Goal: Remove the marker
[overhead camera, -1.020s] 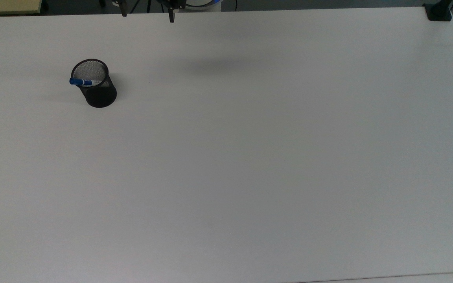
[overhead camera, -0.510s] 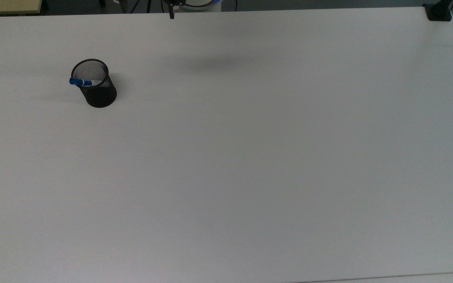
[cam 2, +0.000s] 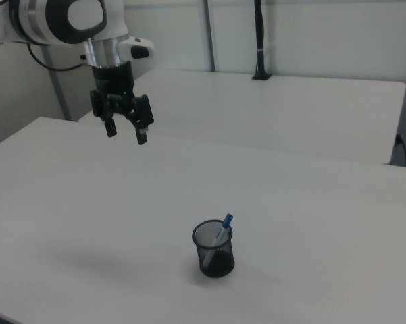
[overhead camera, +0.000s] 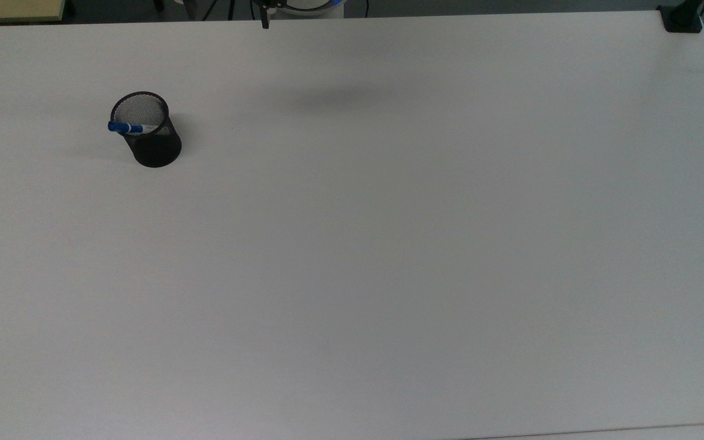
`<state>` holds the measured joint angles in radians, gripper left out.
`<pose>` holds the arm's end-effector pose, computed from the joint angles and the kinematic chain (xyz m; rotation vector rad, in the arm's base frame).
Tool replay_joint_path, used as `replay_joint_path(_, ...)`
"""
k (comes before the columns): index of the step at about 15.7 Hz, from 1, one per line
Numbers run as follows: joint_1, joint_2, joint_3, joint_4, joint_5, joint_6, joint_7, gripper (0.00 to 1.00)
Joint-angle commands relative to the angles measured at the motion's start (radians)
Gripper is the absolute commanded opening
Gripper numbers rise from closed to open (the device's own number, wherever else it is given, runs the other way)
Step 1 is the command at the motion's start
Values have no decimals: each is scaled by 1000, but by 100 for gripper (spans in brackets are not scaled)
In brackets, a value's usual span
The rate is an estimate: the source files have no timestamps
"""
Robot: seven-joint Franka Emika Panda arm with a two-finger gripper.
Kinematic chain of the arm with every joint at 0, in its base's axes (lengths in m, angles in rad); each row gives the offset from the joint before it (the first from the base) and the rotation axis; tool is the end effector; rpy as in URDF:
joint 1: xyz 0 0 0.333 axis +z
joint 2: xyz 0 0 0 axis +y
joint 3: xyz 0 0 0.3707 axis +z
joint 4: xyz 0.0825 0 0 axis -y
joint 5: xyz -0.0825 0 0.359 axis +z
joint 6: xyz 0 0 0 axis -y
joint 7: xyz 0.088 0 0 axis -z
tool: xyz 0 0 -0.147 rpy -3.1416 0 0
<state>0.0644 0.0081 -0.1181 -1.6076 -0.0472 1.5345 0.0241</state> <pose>0.5225 -0.0349 0.6159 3.0897 -0.1200 -0.1266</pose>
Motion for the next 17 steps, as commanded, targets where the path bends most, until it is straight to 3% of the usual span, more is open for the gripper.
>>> replay_joint_path(1,-3,-14,-11,2,24,-19,-26,100)
replay_joint_path(7,-5,-14,-12,2,62,-25,-26,100)
replay_joint_path(17,-18,-4,-24,8,63,-5,-39,100)
